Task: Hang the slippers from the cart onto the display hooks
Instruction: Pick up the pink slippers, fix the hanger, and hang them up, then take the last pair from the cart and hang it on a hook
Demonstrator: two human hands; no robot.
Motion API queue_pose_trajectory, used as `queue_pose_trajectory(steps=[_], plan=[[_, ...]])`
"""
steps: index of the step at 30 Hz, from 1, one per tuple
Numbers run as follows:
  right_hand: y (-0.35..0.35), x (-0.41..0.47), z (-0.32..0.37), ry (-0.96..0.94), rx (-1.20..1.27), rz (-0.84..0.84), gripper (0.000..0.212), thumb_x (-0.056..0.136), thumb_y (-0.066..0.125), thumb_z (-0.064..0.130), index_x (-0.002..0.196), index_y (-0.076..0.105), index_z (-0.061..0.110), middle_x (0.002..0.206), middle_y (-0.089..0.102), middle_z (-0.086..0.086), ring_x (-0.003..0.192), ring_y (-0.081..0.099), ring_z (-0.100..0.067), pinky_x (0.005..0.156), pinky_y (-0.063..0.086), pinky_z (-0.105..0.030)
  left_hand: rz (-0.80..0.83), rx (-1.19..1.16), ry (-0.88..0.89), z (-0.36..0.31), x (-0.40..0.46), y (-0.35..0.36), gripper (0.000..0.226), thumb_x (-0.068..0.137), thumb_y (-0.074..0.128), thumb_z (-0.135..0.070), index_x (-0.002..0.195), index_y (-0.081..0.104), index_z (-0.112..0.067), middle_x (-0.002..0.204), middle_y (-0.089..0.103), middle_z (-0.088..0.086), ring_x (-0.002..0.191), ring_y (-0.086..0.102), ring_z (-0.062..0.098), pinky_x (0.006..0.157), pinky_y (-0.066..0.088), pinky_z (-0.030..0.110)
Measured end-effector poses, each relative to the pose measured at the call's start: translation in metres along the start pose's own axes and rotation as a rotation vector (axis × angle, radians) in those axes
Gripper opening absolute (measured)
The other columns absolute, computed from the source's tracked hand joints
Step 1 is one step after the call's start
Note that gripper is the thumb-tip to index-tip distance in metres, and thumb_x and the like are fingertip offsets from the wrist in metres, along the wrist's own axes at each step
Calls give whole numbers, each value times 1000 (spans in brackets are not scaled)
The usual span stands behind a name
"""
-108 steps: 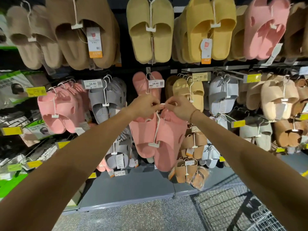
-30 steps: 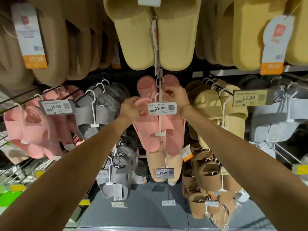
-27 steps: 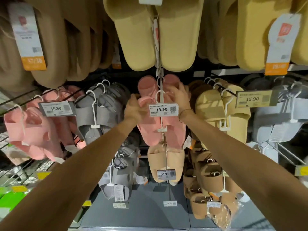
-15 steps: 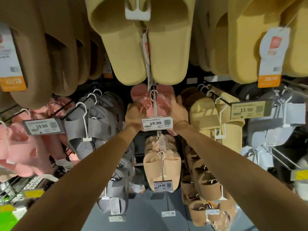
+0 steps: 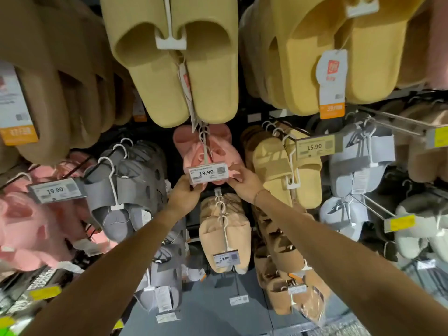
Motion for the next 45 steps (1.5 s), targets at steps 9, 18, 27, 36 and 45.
queue_pose_trajectory(steps=[9,18,27,36,45], plan=[[-46,-182,-52,230,-345,-17,11,92,61,24,99,66,17,96,69,-8,94,64,-28,82,51,-35,530,392,217,-59,-131,121,14,96,53,-23,95,64,-15,102,69,9,98,64,31,86,54,45],[-186,-412,-111,806,-750,181,34,96,59,26,123,60,6,120,62,-8,113,60,-28,83,46,-33,967,636,611,-151,-296,287,28,98,52,-28,100,66,-4,103,67,16,100,64,34,77,50,39],[-318,-581,-181,1158,-713,-156,15,91,57,21,96,65,9,92,65,-13,80,60,-26,67,48,-29,1178,705,852,-239,-422,425,34,99,49,-30,68,43,-18,77,51,9,79,52,29,68,39,35],[-416,-661,-339,1313,-309,-332,39,93,58,32,125,61,11,118,65,-9,103,62,-24,93,55,-35,1402,736,923,-300,-478,591,16,98,47,-25,89,58,-18,82,61,-2,81,59,20,80,53,38],[-490,-683,-500,1487,101,-815,21,98,54,32,109,55,14,95,64,-6,80,64,-20,82,59,-38,1506,848,791,-304,-466,764,19,100,47,-25,90,59,-16,95,62,6,88,56,25,85,51,37]])
Point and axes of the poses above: each hand's wrist, its own x-axis towards the middle knuckle, its own y-axis out of the palm, z = x × y, the point moved 3 cm from there along x, towards the middle knuckle
